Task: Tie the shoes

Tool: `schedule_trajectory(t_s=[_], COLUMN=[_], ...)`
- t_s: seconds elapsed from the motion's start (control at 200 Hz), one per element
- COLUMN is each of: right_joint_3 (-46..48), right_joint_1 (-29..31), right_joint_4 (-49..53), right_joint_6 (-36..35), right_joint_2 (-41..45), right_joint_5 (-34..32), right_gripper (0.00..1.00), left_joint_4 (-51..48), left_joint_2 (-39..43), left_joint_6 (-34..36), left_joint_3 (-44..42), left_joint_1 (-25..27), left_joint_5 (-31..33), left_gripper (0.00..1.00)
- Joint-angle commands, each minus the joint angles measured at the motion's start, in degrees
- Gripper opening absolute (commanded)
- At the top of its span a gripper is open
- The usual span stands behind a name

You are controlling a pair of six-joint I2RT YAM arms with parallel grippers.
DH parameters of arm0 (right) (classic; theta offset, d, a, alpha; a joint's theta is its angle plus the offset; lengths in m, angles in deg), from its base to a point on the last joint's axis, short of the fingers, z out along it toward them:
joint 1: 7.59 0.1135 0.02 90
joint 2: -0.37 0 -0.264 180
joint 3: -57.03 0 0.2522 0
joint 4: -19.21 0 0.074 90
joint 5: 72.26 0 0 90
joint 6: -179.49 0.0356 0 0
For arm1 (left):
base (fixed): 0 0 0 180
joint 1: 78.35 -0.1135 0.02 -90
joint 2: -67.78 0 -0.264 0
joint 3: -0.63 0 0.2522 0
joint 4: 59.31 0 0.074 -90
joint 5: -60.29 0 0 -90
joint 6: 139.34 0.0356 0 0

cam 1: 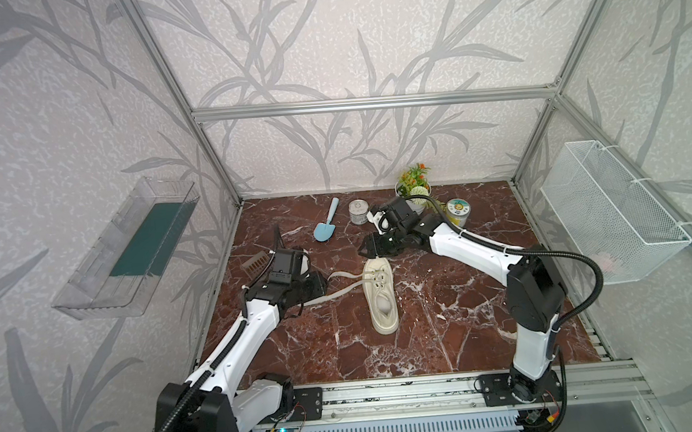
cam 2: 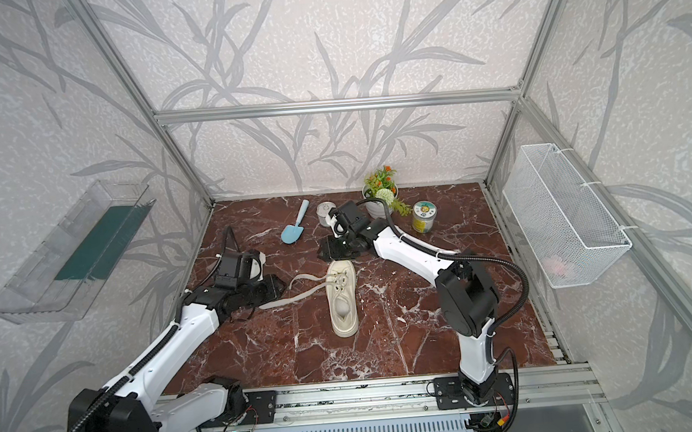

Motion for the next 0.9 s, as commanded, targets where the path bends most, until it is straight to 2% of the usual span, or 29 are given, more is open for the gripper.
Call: schedule_trajectory(t_s=[0.0, 0.195, 0.28, 0.43, 0.575, 0.715, 0.895], right_joint_3=[3.14, 9.11, 11.51, 15.6, 18.26, 19.27, 19.97], right_joint_1=[-1.97, -6.38, -8.34, -12.09, -14.96, -16.25, -17.51], right_joint_4=[-0.42, -0.75, -0.61, -0.23, -0.19, 0.34, 0.23], right_joint_6=[-0.96, -1.76, -2.24, -2.98, -3.36, -3.98, -4.35], right_joint_2=[3.79, 8.49, 11.9, 15.83, 18.49, 19.77, 19.88], right_joint_5=[1.44, 2.29, 2.72, 3.02, 3.54, 3.68, 4.39], right_gripper=[0.56, 0.56, 0.56, 0.56, 0.56, 0.56, 0.56], left_joint_4=[1.48, 6.37, 2.6, -6.02, -7.57, -3.78, -1.07], left_joint_2=[-0.15, -2.0, -3.4, -6.44, -8.7, -9.88, -13.68], left_joint_6=[11.29, 23.27, 31.75, 45.31, 55.72, 58.75, 61.86], left_joint_3=[2.15, 1.6, 4.23, 8.16, 7.89, 6.05, 6.09], left_joint_1=[3.89, 8.5, 8.85, 8.87, 8.83, 8.87, 8.67], left_joint_5=[4.47, 0.96, -1.95, -2.62, -2.74, -0.97, -3.08], left_gripper=[0.43, 0.45, 0.45, 0.47, 0.47, 0.48, 0.5])
